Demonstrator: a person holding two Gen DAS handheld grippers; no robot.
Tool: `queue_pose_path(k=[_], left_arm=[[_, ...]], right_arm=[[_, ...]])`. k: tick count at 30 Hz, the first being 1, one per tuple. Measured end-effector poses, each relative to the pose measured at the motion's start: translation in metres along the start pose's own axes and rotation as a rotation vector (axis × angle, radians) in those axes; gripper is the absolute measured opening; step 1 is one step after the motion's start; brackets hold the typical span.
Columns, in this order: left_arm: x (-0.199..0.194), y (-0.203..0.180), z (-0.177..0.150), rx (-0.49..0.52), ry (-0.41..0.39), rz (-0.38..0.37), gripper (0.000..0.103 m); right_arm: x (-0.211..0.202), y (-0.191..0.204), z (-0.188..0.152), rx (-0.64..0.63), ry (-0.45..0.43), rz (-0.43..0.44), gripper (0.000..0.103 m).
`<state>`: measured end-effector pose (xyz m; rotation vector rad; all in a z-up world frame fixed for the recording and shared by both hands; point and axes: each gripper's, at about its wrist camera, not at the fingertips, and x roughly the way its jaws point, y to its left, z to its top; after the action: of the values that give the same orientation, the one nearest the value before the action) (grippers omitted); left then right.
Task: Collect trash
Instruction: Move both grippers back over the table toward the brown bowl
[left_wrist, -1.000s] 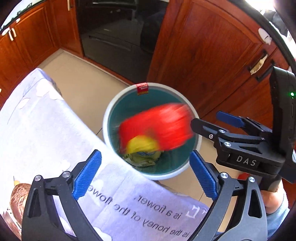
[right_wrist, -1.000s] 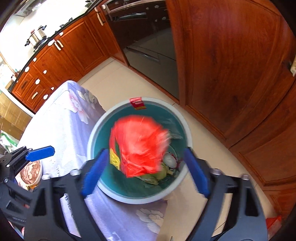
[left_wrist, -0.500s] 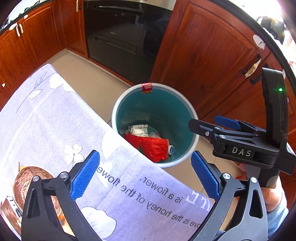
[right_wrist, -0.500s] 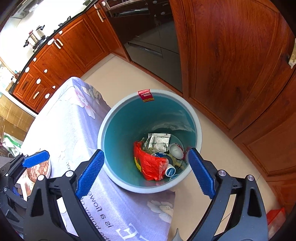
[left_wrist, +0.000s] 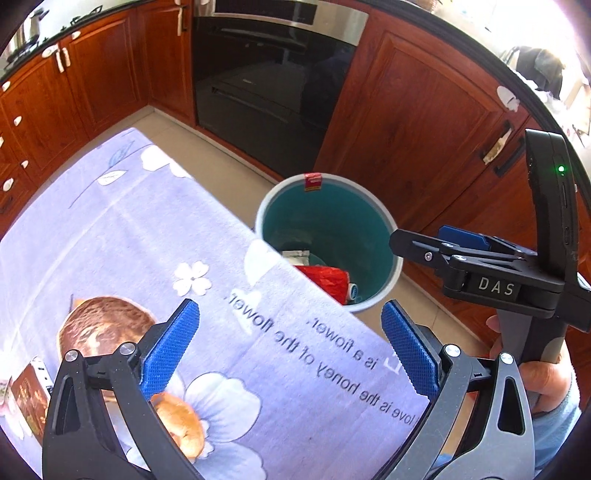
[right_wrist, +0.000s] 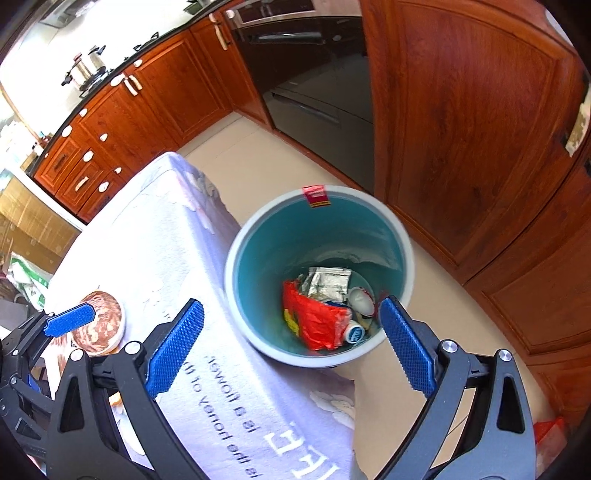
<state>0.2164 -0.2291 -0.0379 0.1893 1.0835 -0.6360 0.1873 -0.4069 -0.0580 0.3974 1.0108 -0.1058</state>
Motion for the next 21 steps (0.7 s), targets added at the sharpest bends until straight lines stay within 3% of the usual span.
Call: queue_pose_path(k=[13, 21], left_arm=[[-0.044, 0.073, -0.039, -0.112, -0.041, 0.085, 0.099], [-0.042, 0.133, -0.051, -0.216, -0.04, 0.157, 0.099]], right_arm=[[-0.002, 0.074, -0.017, -0.135, 0.034, 0.067, 0.092], [0.011, 0.106, -0.023, -0.171, 0.068, 0.094, 0.092]])
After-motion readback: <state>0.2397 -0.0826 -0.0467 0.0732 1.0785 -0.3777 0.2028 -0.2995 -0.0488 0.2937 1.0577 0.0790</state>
